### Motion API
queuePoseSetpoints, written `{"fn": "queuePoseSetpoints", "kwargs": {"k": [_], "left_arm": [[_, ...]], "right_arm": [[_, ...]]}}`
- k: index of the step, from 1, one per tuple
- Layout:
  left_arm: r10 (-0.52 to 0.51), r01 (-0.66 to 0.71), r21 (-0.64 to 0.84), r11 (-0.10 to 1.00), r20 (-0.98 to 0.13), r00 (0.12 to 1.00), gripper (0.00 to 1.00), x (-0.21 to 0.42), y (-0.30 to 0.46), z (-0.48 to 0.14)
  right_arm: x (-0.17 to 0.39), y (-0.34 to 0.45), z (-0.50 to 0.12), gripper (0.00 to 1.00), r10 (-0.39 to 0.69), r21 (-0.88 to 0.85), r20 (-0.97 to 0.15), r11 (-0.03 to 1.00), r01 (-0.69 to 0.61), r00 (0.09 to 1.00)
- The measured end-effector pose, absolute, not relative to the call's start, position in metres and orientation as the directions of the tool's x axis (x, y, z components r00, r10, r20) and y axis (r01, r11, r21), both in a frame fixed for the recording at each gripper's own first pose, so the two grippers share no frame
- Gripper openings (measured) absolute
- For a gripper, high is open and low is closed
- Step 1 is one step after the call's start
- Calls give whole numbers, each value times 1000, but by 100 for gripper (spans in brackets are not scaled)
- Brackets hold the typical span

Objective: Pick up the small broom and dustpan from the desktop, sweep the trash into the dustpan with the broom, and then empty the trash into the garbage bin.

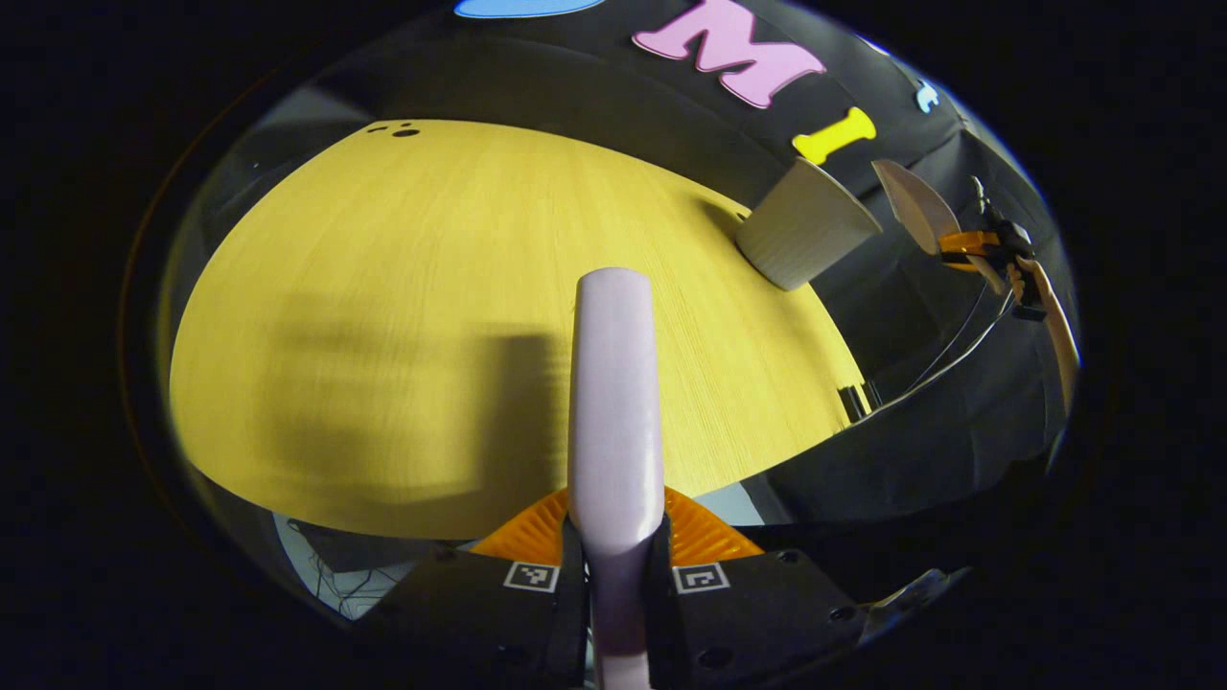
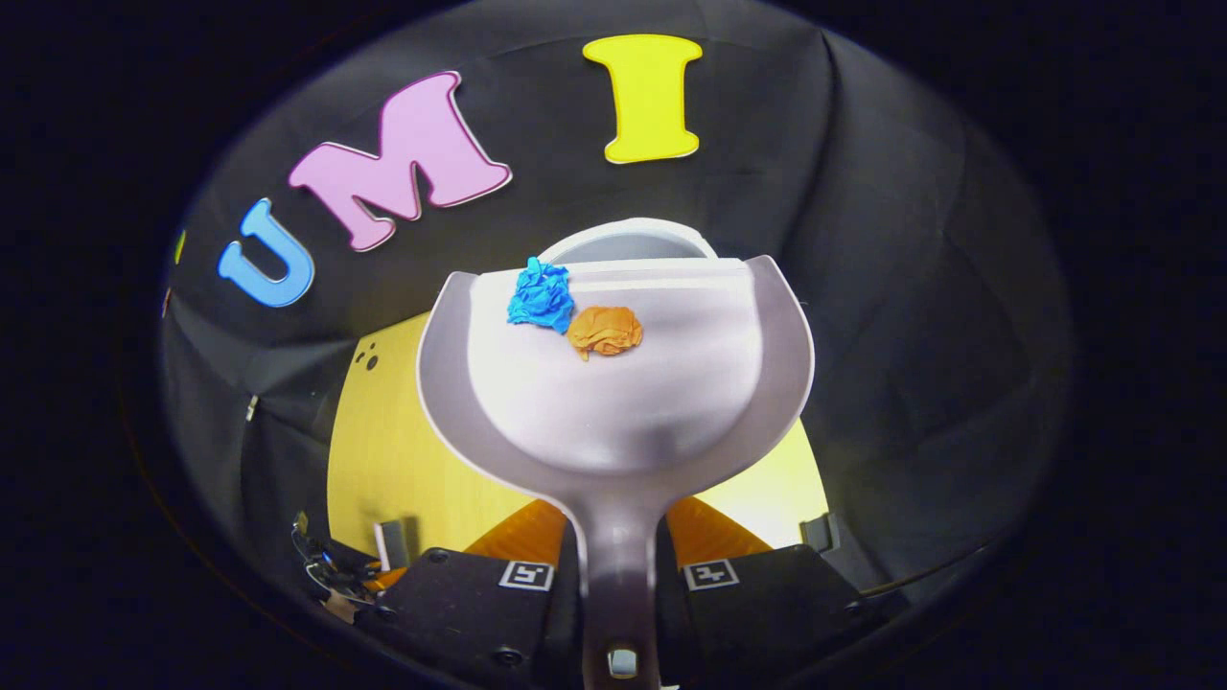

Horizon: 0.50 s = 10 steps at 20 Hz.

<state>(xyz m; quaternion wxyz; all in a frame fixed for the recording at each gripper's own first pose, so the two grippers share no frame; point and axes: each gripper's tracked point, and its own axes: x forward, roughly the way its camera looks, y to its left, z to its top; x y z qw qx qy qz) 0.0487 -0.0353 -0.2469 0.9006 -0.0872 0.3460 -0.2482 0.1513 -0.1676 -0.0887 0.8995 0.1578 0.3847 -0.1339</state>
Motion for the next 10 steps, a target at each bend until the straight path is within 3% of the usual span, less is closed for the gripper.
{"fn": "queuePoseSetpoints", "kwargs": {"k": [1, 3, 4, 5, 10], "left_arm": [[-493, 374, -321, 870, -579, 650, 29, 51, -29, -243], [-469, 357, -304, 883, -577, 669, 29, 60, -18, -235], [-459, 350, -297, 888, -576, 676, 29, 64, -16, -229], [-449, 346, -287, 893, -577, 682, 29, 66, -13, -225], [-435, 366, -239, 899, -582, 687, 29, 81, -12, -207]], "right_arm": [[161, -176, -92, 38, -139, 154, -738, 918, 364, 661], [181, -187, -97, 30, -162, 123, -741, 921, 369, 652], [190, -192, -100, 30, -172, 122, -742, 916, 382, 648], [196, -199, -101, 38, -193, 119, -735, 908, 403, 650], [213, -233, -114, 34, -293, 23, -729, 892, 450, 619]]}}
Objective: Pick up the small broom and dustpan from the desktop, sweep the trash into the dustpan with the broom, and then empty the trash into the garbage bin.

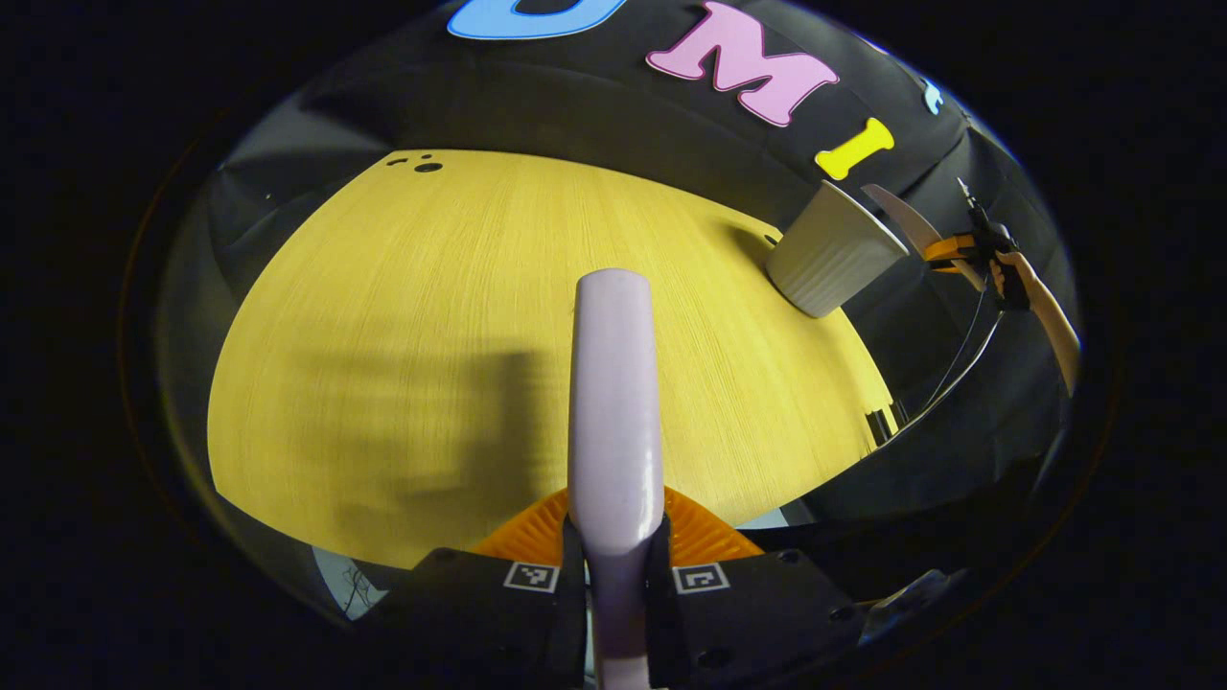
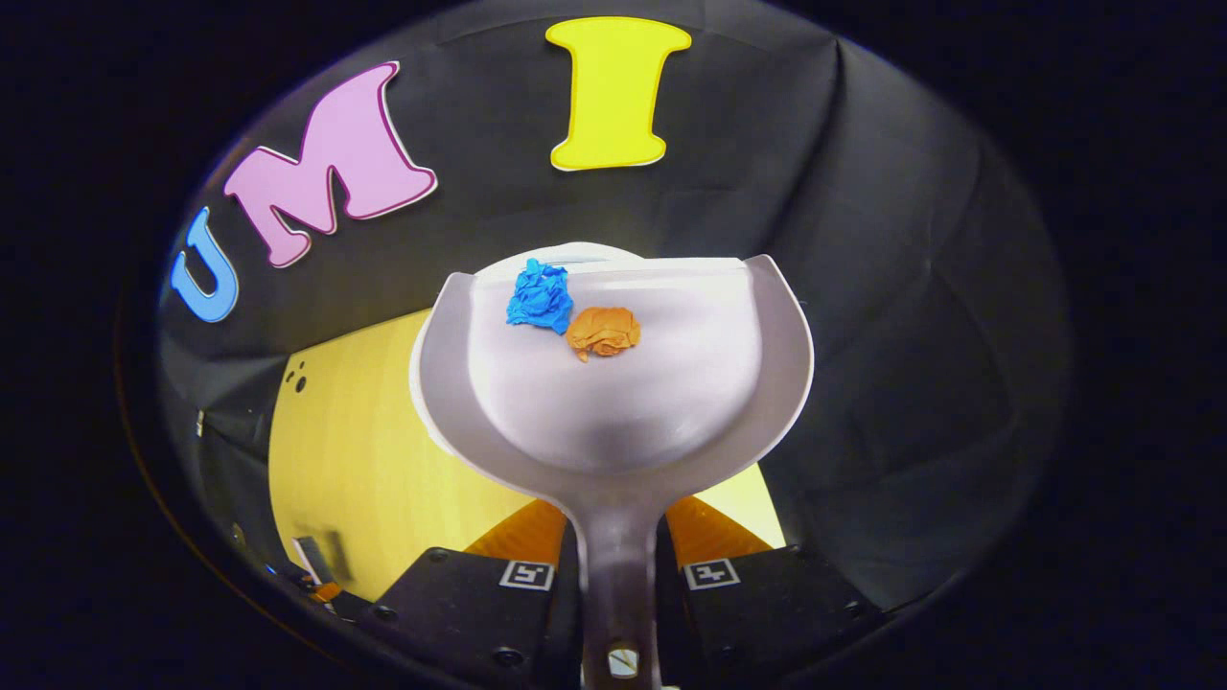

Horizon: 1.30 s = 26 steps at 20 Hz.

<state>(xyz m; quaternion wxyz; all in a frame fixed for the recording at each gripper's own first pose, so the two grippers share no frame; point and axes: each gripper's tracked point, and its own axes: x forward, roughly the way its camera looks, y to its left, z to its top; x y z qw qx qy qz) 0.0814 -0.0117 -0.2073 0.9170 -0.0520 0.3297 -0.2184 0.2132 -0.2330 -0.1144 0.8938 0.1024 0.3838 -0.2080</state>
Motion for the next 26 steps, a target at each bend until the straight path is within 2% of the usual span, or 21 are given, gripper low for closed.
{"fn": "queuePoseSetpoints", "kwargs": {"k": [2, 3, 6, 7, 10, 15, 16, 17, 18, 20, 21, 22, 23, 25, 26], "left_arm": [[-431, 375, -222, 900, -586, 686, 27, 90, -14, -204], [-423, 372, -214, 903, -590, 687, 29, 94, -15, -203], [-435, 371, -234, 899, -584, 685, 30, 103, -23, -196], [-437, 373, -235, 898, -584, 684, 30, 104, -24, -194], [-426, 374, -217, 902, -590, 686, 30, 109, -22, -192], [-411, 327, -250, 911, -591, 694, 30, 111, -12, -190], [-408, 320, -254, 913, -593, 694, 30, 110, -11, -191], [-406, 316, -255, 914, -594, 694, 30, 108, -9, -191], [-396, 309, -249, 918, -595, 699, 30, 109, -5, -192], [-371, 285, -238, 928, -595, 712, 29, 111, 3, -195], [-371, 273, -251, 929, -598, 711, 29, 110, 5, -196], [-370, 262, -264, 928, -597, 711, 30, 109, 6, -196], [-371, 254, -274, 928, -598, 710, 29, 109, 7, -196], [-369, 245, -280, 928, -604, 706, 30, 108, 7, -198], [-367, 245, -277, 929, -608, 704, 29, 107, 8, -199]], "right_arm": [[217, -244, -117, 35, -361, -60, -705, 888, 455, 611], [218, -251, -116, 30, -399, -103, -689, 880, 463, 606], [224, -271, -112, 39, -525, -271, -620, 841, 469, 583], [225, -274, -113, 35, -558, -331, -598, 825, 457, 575], [230, -280, -101, 35, -627, -468, -494, 776, 423, 603], [230, -282, -90, 35, -681, -647, -368, 676, 352, 633], [230, -285, -86, 31, -687, -679, -327, 649, 344, 649], [231, -286, -84, 35, -692, -706, -292, 622, 340, 660], [230, -287, -85, 35, -700, -730, -270, 597, 334, 660], [230, -291, -81, 31, -724, -768, -241, 550, 329, 646], [229, -294, -82, 35, -733, -778, -234, 535, 329, 639], [227, -295, -83, 31, -740, -787, -231, 523, 326, 631], [227, -298, -82, 35, -748, -797, -227, 511, 322, 623], [229, -296, -81, 35, -750, -813, -205, 488, 317, 629], [227, -299, -81, 31, -754, -834, -189, 462, 303, 629]]}}
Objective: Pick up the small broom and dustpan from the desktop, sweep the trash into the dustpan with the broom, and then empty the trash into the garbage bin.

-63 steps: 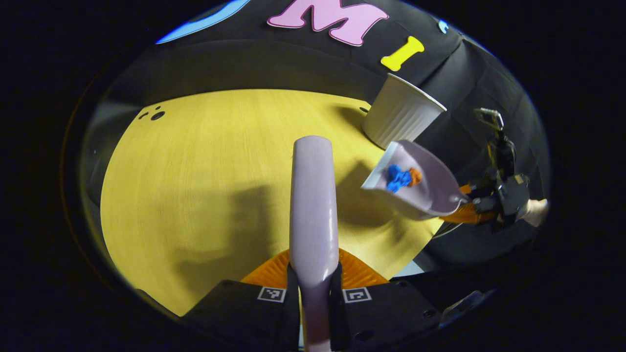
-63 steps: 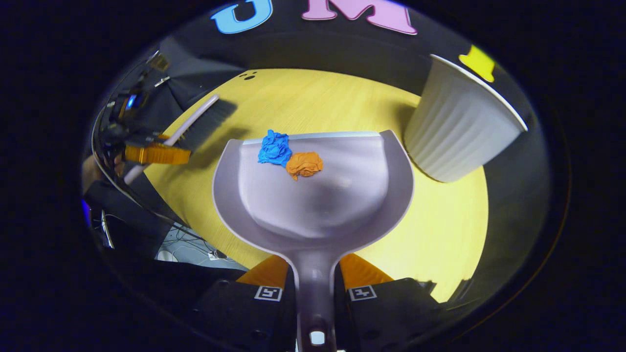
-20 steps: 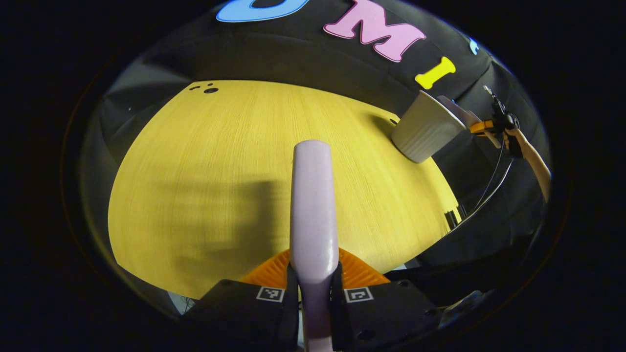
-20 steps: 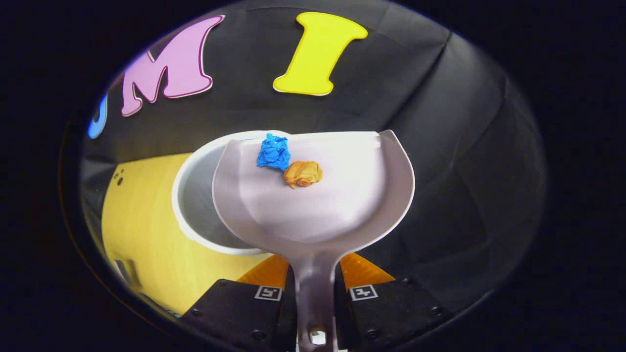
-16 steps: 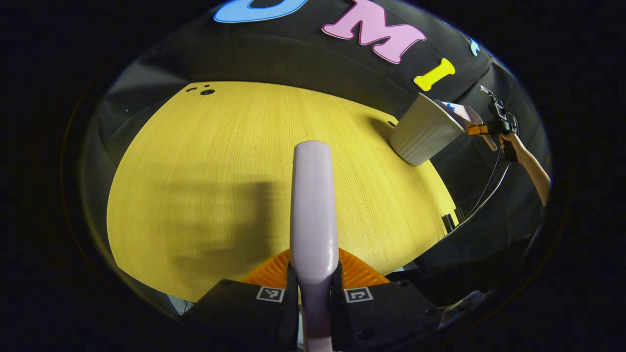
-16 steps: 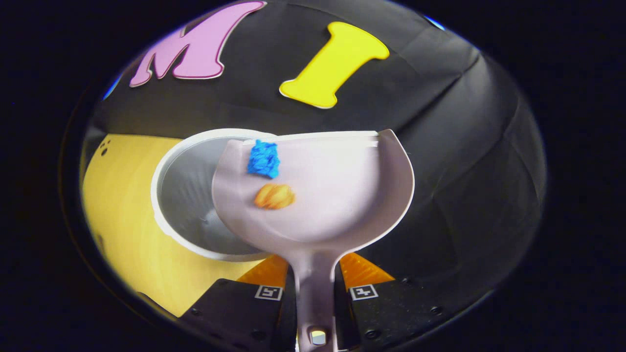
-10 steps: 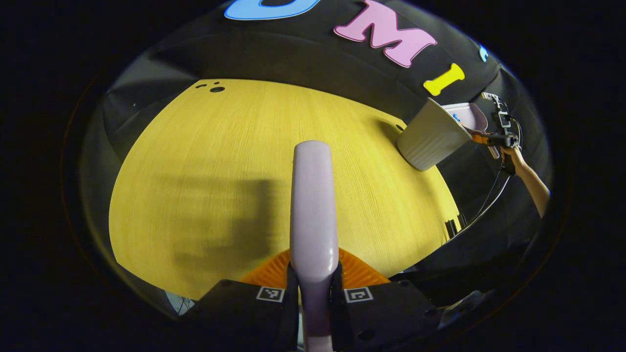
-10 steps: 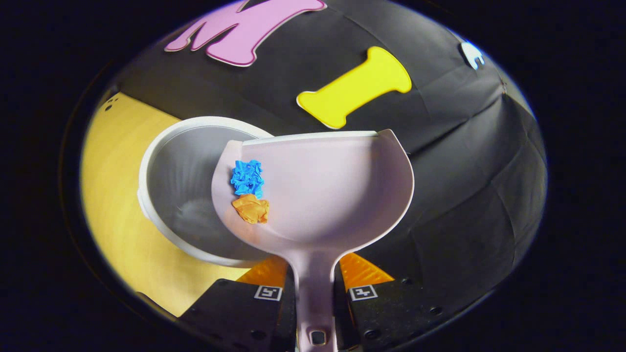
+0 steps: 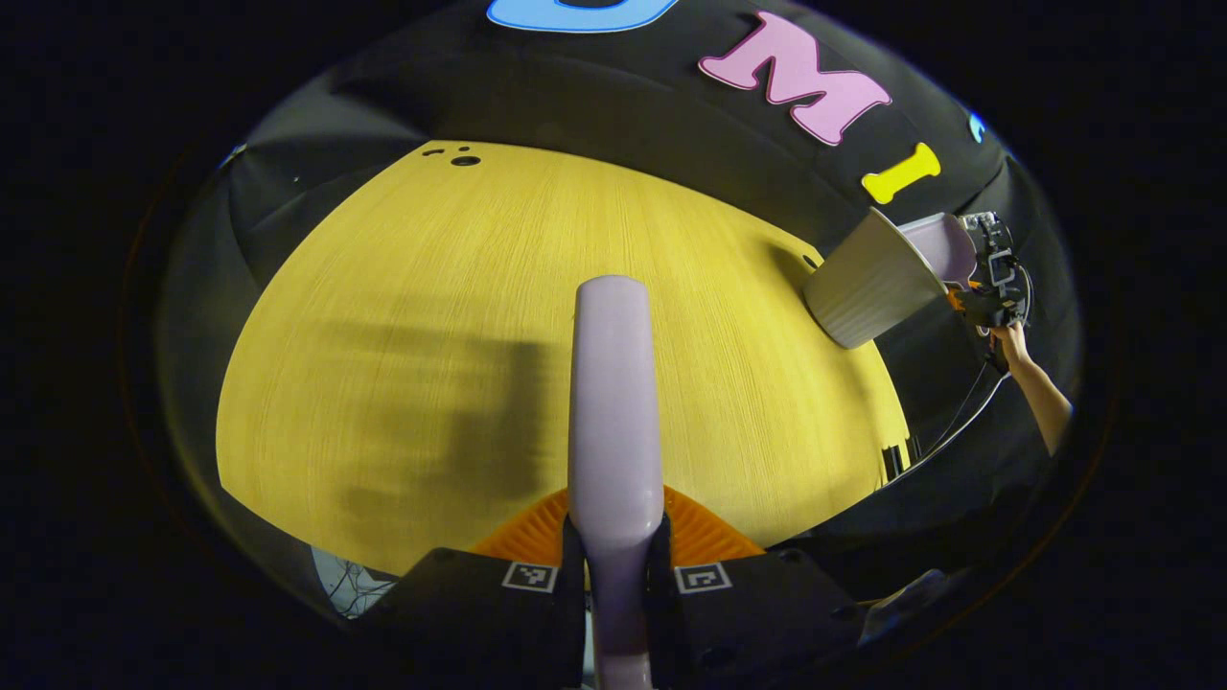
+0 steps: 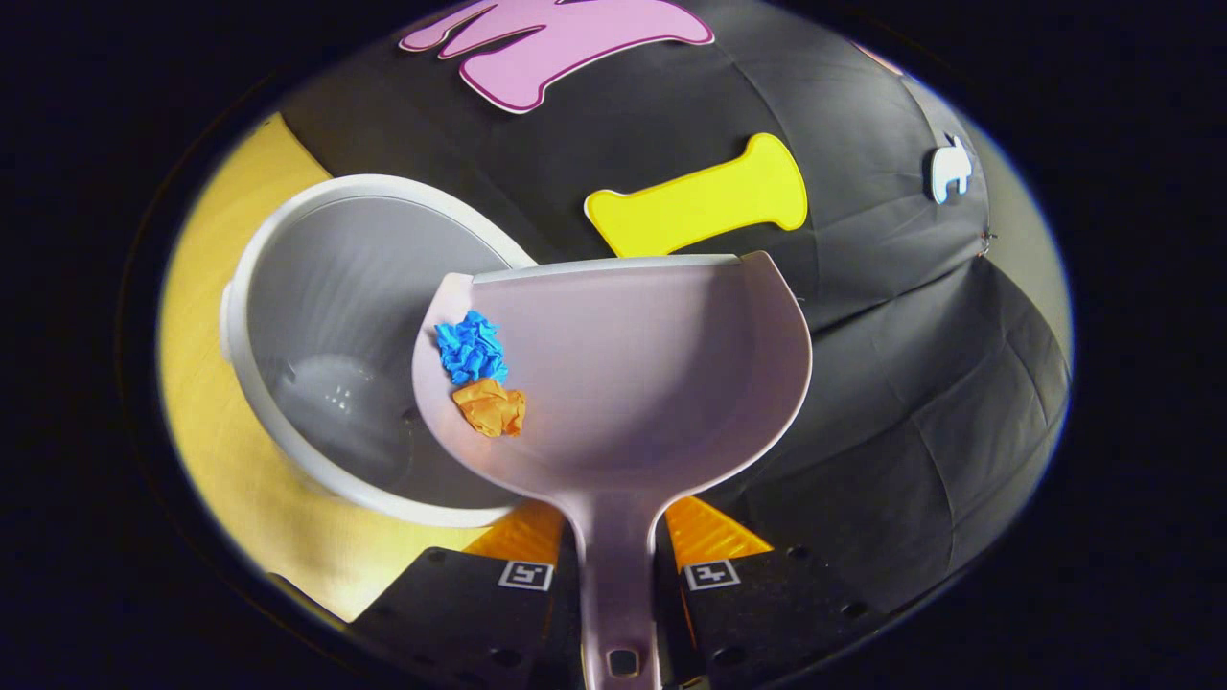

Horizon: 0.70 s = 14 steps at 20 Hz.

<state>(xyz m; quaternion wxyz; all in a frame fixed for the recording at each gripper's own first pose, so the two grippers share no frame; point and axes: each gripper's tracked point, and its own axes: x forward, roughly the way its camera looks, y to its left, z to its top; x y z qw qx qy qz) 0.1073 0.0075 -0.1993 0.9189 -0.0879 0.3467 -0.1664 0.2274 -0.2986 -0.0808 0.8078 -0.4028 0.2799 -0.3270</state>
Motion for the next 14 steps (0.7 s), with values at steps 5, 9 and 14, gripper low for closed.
{"fn": "queuePoseSetpoints", "kwargs": {"k": [5, 9, 14], "left_arm": [[-374, 258, -273, 927, -620, 689, 30, 105, 1, -201], [-381, 277, -261, 925, -628, 679, 30, 105, -5, -202], [-395, 291, -267, 919, -628, 671, 30, 105, -14, -201]], "right_arm": [[235, -296, -73, 35, -745, -913, -115, 340, 225, 657], [240, -298, -67, 35, -739, -955, -87, 253, 154, 668], [241, -303, -54, 35, -683, -998, -53, 58, -19, 729]]}}
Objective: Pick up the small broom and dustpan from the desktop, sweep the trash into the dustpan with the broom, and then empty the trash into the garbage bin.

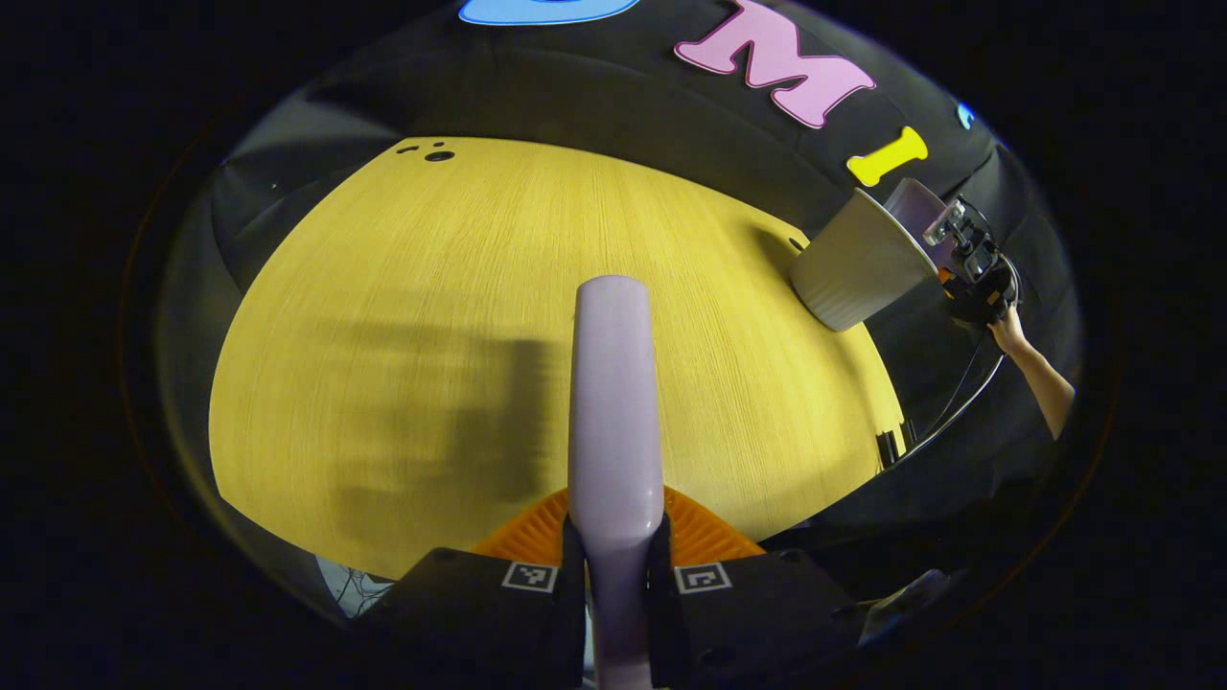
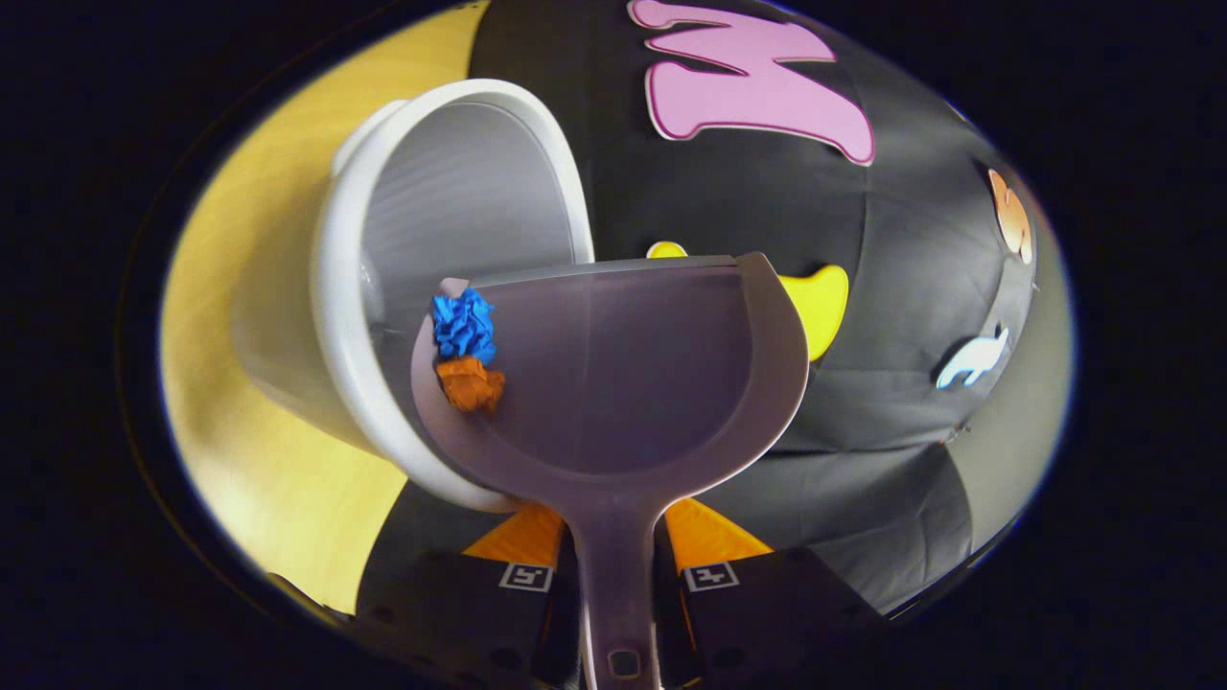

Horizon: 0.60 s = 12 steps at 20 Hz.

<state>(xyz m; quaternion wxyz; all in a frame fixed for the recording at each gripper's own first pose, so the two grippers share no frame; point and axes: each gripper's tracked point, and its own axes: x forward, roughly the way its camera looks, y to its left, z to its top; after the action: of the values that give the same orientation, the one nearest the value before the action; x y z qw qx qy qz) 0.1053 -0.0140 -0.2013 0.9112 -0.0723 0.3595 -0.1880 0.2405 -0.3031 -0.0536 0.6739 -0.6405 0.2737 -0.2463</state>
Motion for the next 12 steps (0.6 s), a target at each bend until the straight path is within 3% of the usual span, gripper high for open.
{"fn": "queuePoseSetpoints", "kwargs": {"k": [7, 12], "left_arm": [[-396, 296, -262, 918, -634, 665, 30, 105, -19, -201], [-393, 293, -262, 919, -625, 674, 30, 108, -20, -198]], "right_arm": [[242, -303, -56, 34, -648, -993, -53, -46, -109, 760], [241, -304, -56, 34, -668, -995, -89, 27, -95, 739]]}}
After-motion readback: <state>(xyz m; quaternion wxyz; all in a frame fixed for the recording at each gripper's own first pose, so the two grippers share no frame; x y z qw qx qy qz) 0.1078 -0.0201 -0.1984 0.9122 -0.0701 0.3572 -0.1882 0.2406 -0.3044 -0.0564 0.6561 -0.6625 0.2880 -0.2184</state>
